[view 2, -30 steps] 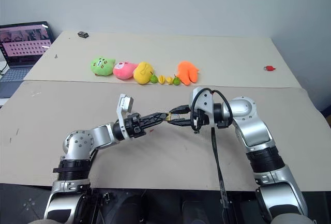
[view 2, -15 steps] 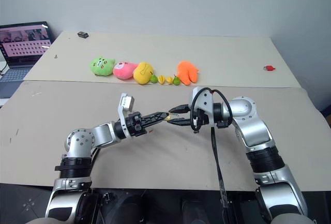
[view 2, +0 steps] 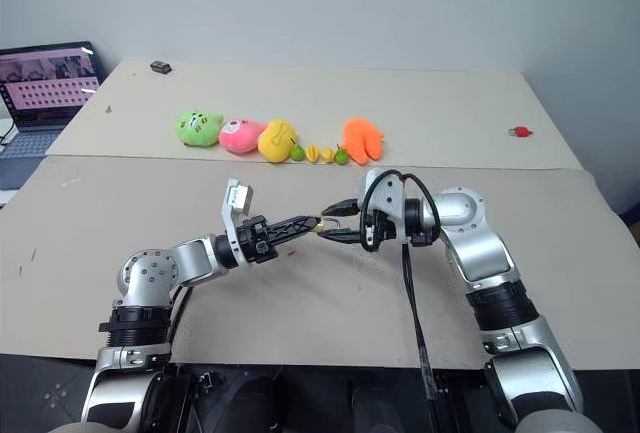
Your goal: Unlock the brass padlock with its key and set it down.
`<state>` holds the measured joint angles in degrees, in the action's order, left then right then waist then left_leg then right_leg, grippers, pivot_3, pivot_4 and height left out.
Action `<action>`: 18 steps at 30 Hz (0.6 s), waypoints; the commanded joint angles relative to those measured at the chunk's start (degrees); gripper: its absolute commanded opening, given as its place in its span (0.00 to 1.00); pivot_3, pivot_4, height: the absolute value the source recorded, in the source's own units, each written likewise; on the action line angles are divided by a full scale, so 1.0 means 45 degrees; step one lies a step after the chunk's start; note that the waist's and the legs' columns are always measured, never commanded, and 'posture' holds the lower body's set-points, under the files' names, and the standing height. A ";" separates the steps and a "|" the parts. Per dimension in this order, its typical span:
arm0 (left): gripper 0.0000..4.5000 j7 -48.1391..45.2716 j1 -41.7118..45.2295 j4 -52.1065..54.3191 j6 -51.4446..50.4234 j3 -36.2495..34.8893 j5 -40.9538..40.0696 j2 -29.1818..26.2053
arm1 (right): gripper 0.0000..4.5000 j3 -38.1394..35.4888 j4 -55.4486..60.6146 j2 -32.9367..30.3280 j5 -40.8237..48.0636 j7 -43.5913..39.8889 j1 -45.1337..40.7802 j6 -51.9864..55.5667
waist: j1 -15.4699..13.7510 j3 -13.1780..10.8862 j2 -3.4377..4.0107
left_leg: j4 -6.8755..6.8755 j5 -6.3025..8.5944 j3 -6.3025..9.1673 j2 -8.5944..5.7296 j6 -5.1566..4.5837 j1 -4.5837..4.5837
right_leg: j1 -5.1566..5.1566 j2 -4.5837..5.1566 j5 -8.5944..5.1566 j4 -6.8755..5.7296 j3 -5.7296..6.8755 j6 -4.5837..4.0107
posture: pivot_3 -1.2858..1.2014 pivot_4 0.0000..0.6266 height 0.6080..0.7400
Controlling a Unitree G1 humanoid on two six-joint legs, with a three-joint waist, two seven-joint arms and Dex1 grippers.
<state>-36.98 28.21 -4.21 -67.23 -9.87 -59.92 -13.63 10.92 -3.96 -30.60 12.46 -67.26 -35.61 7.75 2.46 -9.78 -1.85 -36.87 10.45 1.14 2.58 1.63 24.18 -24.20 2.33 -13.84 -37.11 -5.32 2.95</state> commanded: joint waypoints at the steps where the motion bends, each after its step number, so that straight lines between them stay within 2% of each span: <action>1: 0.01 -0.0149 0.0008 0.0371 -0.0194 0.0041 -0.0334 0.0127 | 0.79 -0.0609 -0.0231 -0.0464 -0.0130 0.0239 -0.0166 -0.0442 | -0.0025 0.0000 0.0000 | 0.0000 0.0000 -0.0001 -0.0002 0.0000 0.0002 | -0.0001 0.0002 0.0000 0.0001 -0.0001 0.0000 | 0.52 0.24 0.83; 4: 0.01 -0.0116 0.0054 0.0393 -0.0211 -0.0039 -0.0362 0.0149 | 0.99 -0.0439 -0.0439 -0.1008 -0.0197 -0.0278 0.0172 -0.0374 | -0.0028 0.0000 0.0000 | 0.0000 0.0000 -0.0001 -0.0007 0.0000 0.0002 | 0.0001 0.0007 0.0001 0.0002 0.0000 0.0000 | 0.52 0.24 0.83; 7: 0.01 -0.0204 -0.0030 0.0453 -0.0236 -0.0061 -0.0363 -0.0011 | 0.99 -0.0767 -0.0685 -0.1503 0.0038 -0.0395 0.0267 -0.0111 | -0.0012 0.0000 0.0000 | 0.0000 0.0000 0.0001 -0.0007 0.0000 -0.0002 | 0.0001 0.0008 0.0000 0.0000 0.0000 0.0001 | 0.52 0.24 0.83; 9: 0.01 -0.0229 -0.0082 0.0427 -0.0267 -0.0085 -0.0375 -0.0094 | 0.86 -0.1152 -0.0677 -0.1566 0.0500 -0.0352 0.0026 0.0244 | 0.0041 0.0000 0.0000 | 0.0000 0.0000 -0.0002 -0.0007 0.0000 -0.0002 | -0.0001 0.0008 0.0000 -0.0001 -0.0002 0.0001 | 0.52 0.24 0.83; 10: 0.01 -0.0236 -0.0098 0.0428 -0.0269 -0.0080 -0.0375 -0.0114 | 0.83 -0.1270 -0.0638 -0.1576 0.0669 -0.0327 -0.0060 0.0411 | 0.0050 0.0000 0.0000 | 0.0000 0.0000 -0.0002 -0.0006 0.0000 -0.0003 | -0.0002 0.0007 0.0000 -0.0001 -0.0003 0.0001 | 0.52 0.24 0.83; 18: 0.01 -0.0083 0.0028 0.0294 -0.0245 -0.0154 -0.0442 0.0116 | 0.20 -0.1468 0.0823 -0.1651 0.1826 -0.0880 -0.0320 0.1720 | 0.0019 0.0000 0.0000 | 0.0002 0.0000 0.0001 -0.0007 0.0000 -0.0002 | 0.0001 0.0006 -0.0002 0.0000 -0.0002 0.0003 | 0.52 0.24 0.83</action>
<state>-37.00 27.98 -4.21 -68.60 -10.10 -60.81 -13.44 6.03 -4.06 -37.70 17.88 -70.84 -35.73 13.52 2.55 -9.78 -1.85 -36.86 10.45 1.14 2.55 1.63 24.17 -24.19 2.36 -13.84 -37.11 -5.33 2.96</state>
